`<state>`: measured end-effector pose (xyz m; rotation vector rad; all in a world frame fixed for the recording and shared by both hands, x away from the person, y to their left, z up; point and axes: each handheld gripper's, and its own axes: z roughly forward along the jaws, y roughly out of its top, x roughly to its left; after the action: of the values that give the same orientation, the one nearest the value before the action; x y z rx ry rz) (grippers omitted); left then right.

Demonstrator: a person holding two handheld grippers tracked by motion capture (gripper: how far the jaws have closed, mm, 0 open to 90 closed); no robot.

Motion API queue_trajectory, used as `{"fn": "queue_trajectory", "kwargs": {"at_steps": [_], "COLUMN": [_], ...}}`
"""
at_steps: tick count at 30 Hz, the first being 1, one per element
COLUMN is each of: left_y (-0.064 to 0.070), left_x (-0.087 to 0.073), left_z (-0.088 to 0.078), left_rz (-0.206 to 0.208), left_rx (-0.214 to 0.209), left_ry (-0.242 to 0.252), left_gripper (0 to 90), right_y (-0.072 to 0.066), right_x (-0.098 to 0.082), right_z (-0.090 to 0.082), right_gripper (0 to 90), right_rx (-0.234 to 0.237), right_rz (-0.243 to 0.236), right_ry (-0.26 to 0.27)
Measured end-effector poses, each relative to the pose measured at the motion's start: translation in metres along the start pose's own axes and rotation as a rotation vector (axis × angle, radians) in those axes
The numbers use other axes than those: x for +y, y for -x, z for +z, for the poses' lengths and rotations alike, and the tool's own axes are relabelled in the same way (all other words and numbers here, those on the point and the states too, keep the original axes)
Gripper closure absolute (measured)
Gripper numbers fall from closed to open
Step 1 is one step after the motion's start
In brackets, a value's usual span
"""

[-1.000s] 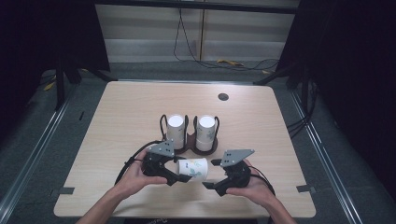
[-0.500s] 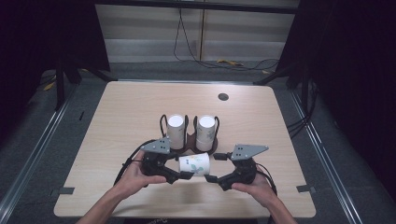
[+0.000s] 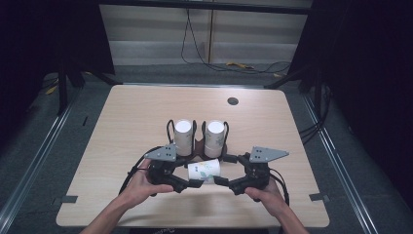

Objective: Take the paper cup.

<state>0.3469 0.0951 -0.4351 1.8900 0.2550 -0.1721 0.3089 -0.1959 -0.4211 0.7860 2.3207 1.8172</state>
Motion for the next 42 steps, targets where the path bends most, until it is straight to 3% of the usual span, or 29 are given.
{"fn": "queue_trajectory", "kwargs": {"at_steps": [15,24,32,42], "left_y": [0.005,0.007,0.008,0.005], "left_x": [0.005,0.007,0.007,0.005], "left_z": [0.001,0.0,0.001,0.002], "left_rz": [0.012,0.01,0.005,-0.011], "left_rx": [-0.016,-0.034,-0.04,-0.063], "left_ry": [0.025,0.049,0.046,0.047], "left_gripper": [34.6,34.6,34.6,35.0], "right_y": [-0.001,-0.001,0.002,0.004], "right_x": [0.001,0.0,-0.004,-0.005], "right_z": [0.005,0.007,0.011,0.009], "right_gripper": [14.4,13.8,15.0,24.5], "right_rx": [0.077,0.117,0.156,0.155], "right_rz": [0.07,0.085,0.101,0.089], "right_ry": [0.07,0.091,0.065,0.059]}}
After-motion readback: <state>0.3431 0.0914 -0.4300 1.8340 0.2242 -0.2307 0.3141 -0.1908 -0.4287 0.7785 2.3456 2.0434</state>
